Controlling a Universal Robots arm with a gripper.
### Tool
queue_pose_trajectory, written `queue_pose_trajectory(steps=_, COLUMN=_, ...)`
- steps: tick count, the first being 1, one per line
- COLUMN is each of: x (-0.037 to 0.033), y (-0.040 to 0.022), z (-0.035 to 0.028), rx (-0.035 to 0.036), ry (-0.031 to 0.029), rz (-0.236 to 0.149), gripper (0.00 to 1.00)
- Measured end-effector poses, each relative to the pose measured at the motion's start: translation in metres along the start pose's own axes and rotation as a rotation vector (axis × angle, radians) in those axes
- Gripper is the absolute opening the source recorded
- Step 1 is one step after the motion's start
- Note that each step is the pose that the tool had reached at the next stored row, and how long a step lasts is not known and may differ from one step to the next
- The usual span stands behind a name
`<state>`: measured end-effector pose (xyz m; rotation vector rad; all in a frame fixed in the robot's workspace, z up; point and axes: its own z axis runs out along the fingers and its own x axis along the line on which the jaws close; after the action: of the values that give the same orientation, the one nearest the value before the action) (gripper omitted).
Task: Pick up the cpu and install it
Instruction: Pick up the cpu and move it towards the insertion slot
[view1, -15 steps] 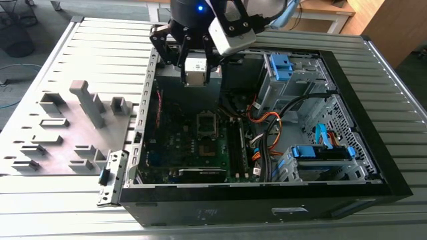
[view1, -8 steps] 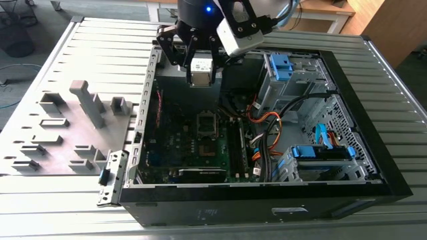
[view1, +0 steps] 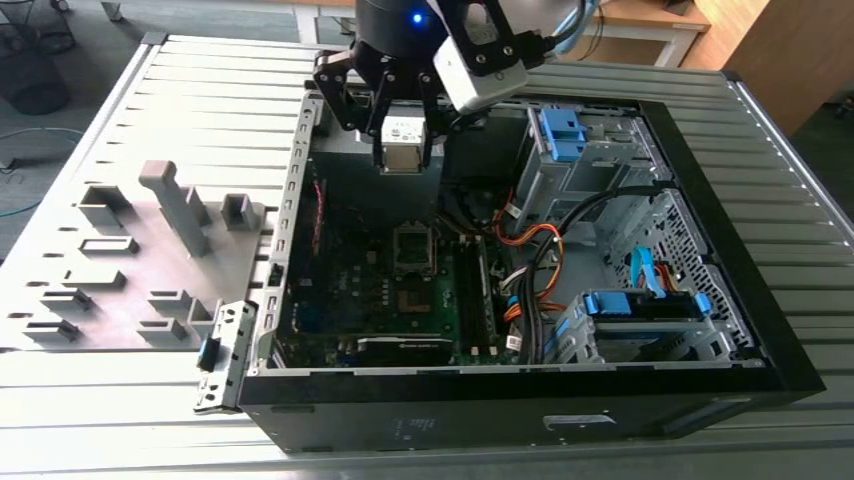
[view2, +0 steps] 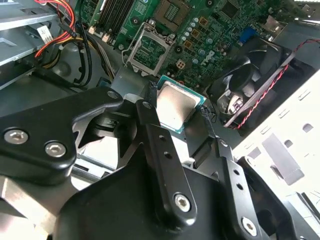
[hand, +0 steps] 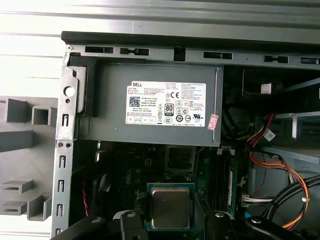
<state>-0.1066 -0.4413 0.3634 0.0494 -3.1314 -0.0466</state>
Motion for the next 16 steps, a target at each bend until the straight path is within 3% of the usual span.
queue_pose_trajectory(steps=5, x=0.0000, y=-0.0021, z=0.0000, rx=0.0000, ry=0.0000, rz=0.000, gripper=0.47)
queue_pose_trajectory(steps=13, x=0.0004, y=-0.0119, z=0.0006, rx=0.0000, ry=0.0000, rz=0.000, gripper=0.47)
queue_pose_trajectory(steps=16, x=0.0004, y=-0.0122, z=0.0008, rx=0.0000, ry=0.0000, rz=0.000, gripper=0.47)
